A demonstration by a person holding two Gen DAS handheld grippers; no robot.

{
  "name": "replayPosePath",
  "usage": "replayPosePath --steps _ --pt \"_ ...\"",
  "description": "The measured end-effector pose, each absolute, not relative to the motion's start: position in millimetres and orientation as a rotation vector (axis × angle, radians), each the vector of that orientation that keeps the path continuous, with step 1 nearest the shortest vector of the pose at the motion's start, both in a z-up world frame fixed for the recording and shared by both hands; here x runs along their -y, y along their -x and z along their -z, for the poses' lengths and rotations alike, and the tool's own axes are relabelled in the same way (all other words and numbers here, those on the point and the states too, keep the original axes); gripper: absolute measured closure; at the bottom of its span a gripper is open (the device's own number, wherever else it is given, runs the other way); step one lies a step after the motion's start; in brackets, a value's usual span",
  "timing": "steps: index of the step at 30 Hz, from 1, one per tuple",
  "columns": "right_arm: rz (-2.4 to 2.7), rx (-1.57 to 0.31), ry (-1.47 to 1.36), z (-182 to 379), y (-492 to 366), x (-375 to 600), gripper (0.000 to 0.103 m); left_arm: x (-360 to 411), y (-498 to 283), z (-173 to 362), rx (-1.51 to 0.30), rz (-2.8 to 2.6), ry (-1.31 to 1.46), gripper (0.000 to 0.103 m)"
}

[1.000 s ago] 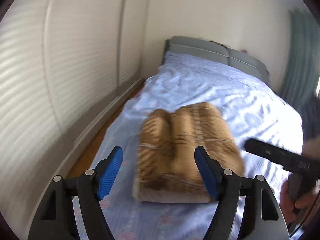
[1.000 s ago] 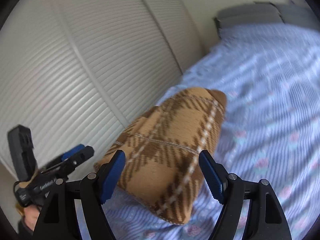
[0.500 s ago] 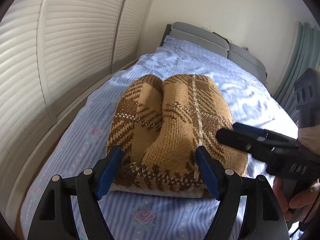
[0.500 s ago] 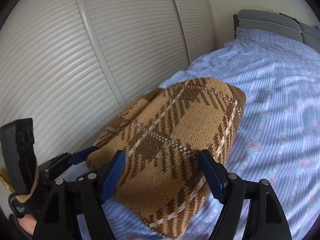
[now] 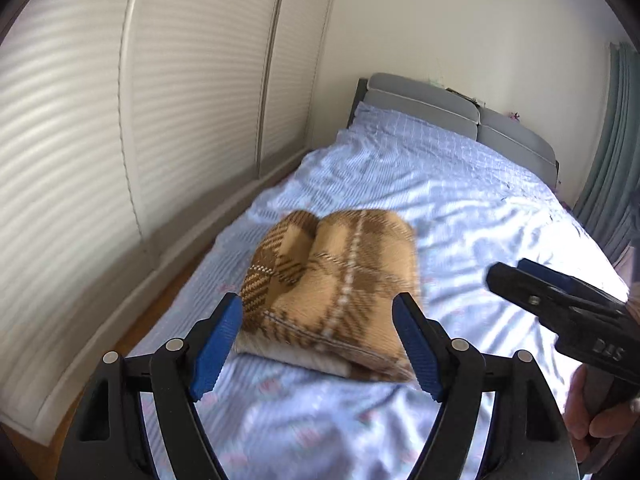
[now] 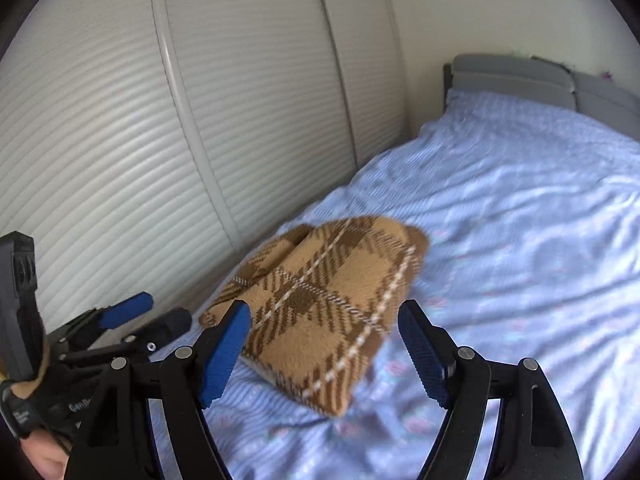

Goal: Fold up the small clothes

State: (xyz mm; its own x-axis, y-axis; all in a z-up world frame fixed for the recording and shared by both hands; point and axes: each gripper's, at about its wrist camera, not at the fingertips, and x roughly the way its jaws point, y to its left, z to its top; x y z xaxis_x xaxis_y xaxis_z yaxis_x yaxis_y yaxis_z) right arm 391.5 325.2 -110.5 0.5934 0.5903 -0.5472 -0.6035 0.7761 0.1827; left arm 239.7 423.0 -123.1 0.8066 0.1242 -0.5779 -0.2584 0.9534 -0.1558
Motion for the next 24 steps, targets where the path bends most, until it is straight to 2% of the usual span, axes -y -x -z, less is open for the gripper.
replayPosePath --steps 10,12,17,20,24 --pt "-0.521 -0.521 0.048 28.4 -268.7 -176.1 0.026 -288.5 -154.5 39.5 -0.56 -0.16 0.145 0.015" --pt "-0.479 -0.511 0.039 17.2 -246.5 -140.5 0.023 -255.2 -135.5 30.6 -0.541 -0.137 0.127 0.011" --pt "-0.328 -0.463 0.03 -0.4 -192.7 -55.6 0.018 -180.5 -102.1 17.0 -0.54 -0.039 0.11 0.01" --pt "-0.241 -0.442 0.02 -3.4 -162.6 -9.2 0.011 -135.2 -84.1 12.9 -0.537 -0.006 0.07 0.003" --pt "-0.161 -0.434 0.019 -2.8 -130.5 40.3 0.01 -81.2 -61.5 9.5 -0.538 0.041 0.016 0.0"
